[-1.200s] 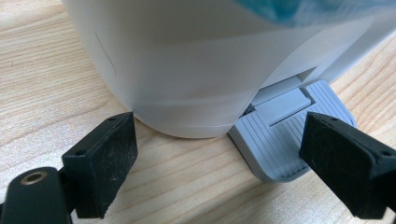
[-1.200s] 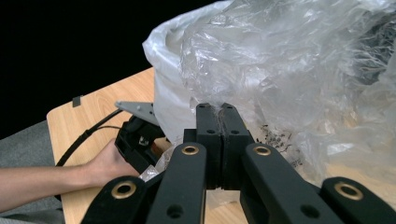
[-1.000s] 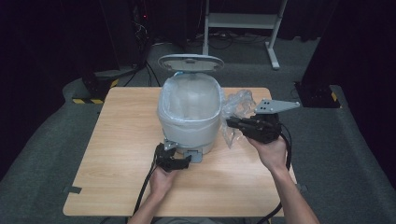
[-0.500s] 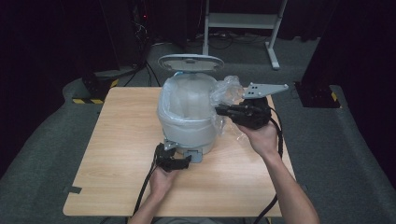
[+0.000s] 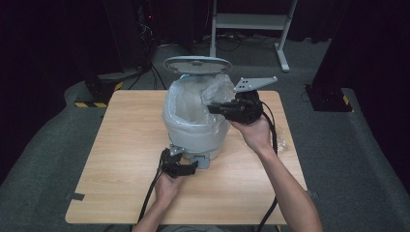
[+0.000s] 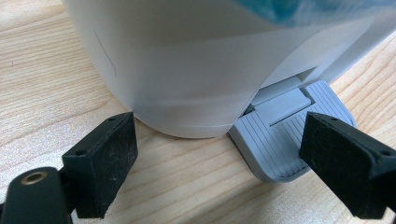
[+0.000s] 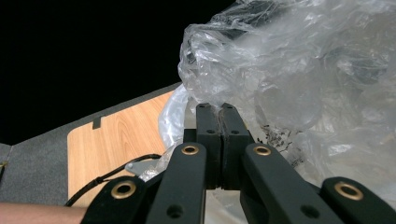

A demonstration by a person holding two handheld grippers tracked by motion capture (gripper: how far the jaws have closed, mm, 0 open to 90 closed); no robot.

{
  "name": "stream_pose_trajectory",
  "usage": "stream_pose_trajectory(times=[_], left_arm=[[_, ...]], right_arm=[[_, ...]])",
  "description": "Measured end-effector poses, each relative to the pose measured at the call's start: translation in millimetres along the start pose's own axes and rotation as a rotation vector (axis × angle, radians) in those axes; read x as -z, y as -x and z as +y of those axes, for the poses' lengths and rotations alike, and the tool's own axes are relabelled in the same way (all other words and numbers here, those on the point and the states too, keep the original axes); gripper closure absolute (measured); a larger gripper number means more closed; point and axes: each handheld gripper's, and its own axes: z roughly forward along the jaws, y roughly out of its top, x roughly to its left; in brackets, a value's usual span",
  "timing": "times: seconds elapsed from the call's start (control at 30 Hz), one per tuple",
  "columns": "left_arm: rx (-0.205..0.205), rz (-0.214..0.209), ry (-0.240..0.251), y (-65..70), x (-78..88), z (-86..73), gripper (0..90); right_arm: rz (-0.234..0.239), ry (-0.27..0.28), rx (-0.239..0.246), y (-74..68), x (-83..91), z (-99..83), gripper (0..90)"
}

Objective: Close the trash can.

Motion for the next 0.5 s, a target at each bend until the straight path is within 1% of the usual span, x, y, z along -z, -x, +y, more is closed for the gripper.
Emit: stream_pose_trajectory(times=[0.07,0.1,0.17,0.23,0.3,0.37,0.43,0.5], left_arm=[[0.000,0.000,0.000,0.0,0.0,0.0,11.2],[0.000,0.000,0.000,0.0,0.0,0.0,11.2],[0.000,0.000,0.000,0.0,0.0,0.0,11.2],[0.000,0.001,0.001,0.0,0.0,0.0,11.2],[-0.001,0.000,0.000,-0.1,0.0,0.0,11.3],[0.000,0.000,0.000,0.0,0.0,0.0,11.2],[0.000,0.001,0.001,0.0,-0.1,-0.1,11.2],[0.000,0.001,0.001,0.0,-0.1,-0.1,11.3]], right_arm=[[0.002,-0.005,0.001,1.2,-5.7,2.2,89.2],[0.005,-0.012,-0.003,2.9,-11.7,3.9,89.2],[0.005,-0.015,-0.003,3.8,-14.1,4.3,89.2],[0.007,-0.029,-0.010,7.4,-24.4,5.8,89.2],[0.007,-0.032,-0.011,8.3,-26.6,6.1,89.2],[0.009,-0.042,-0.019,12.3,-35.6,7.2,89.1],[0.009,-0.044,-0.019,13.2,-37.5,7.3,89.1],[0.010,-0.053,-0.026,16.0,-43.7,7.3,89.1]])
